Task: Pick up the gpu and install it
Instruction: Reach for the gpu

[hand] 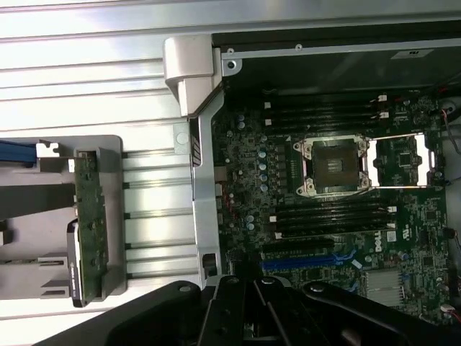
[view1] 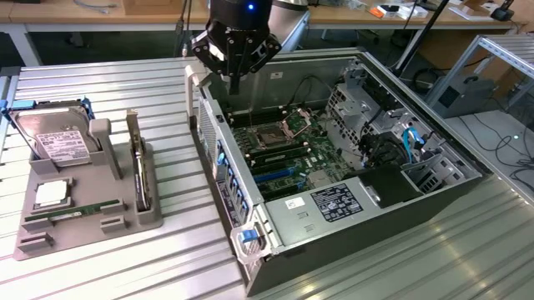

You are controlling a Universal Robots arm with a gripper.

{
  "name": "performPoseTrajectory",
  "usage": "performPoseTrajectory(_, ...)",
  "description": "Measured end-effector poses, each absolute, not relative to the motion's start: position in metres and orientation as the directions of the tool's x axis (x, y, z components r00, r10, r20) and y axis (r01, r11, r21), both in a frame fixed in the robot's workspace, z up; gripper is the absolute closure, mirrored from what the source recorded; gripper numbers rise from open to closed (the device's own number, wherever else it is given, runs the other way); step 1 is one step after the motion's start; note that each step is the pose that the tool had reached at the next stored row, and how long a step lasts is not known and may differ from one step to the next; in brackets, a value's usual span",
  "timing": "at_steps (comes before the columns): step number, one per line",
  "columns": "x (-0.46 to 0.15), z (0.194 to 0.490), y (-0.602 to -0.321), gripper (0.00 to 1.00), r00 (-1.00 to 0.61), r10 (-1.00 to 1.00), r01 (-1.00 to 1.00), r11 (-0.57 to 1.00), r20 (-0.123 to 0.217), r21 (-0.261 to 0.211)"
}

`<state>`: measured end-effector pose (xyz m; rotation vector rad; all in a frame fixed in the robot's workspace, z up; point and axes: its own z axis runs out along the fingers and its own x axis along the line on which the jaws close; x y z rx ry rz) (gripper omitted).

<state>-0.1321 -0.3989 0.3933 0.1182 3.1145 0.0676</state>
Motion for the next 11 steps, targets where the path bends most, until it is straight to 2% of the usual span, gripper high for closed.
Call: performPoseTrajectory(11,-0.1423,0.3933,-0.3989,0.87,-0.997,0.076,0.075,0.996,-0.022,0.044)
